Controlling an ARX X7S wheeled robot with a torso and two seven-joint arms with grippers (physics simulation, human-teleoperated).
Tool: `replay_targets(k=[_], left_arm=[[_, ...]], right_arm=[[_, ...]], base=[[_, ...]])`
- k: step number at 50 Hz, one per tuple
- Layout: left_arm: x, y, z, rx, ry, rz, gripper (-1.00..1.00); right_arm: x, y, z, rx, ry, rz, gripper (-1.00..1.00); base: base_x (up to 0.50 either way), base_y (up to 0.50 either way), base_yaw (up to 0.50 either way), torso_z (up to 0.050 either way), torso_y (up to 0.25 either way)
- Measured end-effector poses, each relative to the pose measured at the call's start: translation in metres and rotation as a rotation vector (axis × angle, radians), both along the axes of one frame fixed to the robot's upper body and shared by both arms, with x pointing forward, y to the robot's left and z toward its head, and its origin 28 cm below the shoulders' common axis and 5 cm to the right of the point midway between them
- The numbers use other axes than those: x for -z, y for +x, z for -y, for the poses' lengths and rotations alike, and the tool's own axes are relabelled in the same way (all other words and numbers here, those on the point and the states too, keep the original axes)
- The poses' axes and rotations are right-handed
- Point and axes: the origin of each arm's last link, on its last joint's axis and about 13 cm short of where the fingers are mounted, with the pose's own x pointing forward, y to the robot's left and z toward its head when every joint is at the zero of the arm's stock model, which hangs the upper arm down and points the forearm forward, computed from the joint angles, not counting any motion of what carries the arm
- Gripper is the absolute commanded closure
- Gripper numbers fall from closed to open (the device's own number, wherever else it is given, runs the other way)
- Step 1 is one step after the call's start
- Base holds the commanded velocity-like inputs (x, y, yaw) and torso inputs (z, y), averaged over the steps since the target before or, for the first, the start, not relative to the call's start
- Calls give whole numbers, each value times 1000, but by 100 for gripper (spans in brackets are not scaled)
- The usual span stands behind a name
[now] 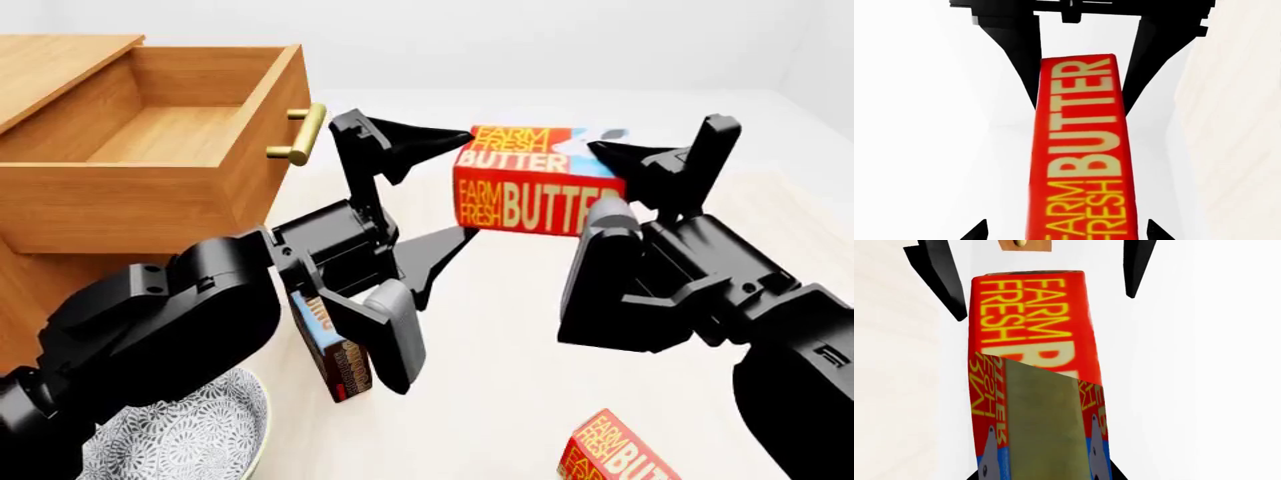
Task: Put the butter at the front in the top drawer of the cabinet and close it.
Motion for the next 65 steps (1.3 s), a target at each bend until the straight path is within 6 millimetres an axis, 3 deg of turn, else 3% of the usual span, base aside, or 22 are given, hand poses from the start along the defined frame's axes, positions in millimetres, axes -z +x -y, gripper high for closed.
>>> replay_targets(k=[65], left_arm=[[0,-4,-1,20,-25,9,-100]], right_arm=[[-4,-20,-11,-104,-6,-25,100]], base=[[0,0,0,0,1]])
